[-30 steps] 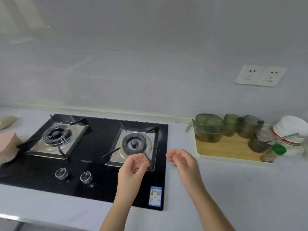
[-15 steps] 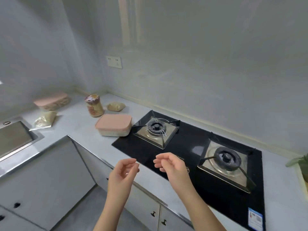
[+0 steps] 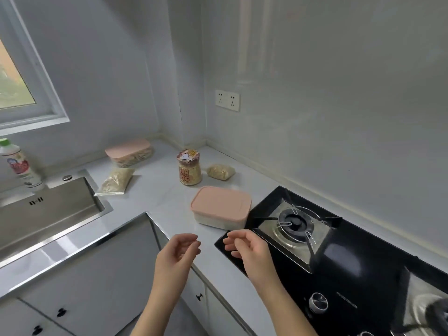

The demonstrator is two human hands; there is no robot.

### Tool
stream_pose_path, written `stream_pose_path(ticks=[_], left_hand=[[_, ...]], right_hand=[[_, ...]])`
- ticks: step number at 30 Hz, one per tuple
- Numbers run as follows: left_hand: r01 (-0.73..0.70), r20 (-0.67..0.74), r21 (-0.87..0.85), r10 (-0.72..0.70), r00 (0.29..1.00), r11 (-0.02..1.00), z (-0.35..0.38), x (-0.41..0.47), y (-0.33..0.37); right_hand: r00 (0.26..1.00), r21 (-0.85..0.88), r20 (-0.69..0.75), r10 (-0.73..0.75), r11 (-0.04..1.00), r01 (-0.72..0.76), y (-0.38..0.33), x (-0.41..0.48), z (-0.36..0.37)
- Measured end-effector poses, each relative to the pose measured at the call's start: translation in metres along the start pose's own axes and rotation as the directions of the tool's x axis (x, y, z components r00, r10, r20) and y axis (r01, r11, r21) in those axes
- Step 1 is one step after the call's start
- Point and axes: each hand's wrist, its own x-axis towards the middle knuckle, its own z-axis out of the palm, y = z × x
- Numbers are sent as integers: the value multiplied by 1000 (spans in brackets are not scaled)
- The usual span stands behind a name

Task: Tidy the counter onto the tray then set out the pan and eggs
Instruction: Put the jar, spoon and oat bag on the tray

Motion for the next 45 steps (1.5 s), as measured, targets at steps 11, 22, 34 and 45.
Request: stream_pose_path(ticks=[11,22,34,45], left_hand=[[16,-102,-29,-19,995,999,-46,177,-3],[-34,172,98,17,985,995,-49,362,-17],[-477,466,594,207,860,648,-3,516,-49],[-518,509,692,169,844,502,13,544,-79]], right_hand=[[1000,-82,6,-21,996,21,-24,190,70],[982,-258,-188,16,964,-65,-5,319,116],[964,-832,-221,146,487,-265,40,464,114],[953,-958,-137,272,208,-197,90,552,96]])
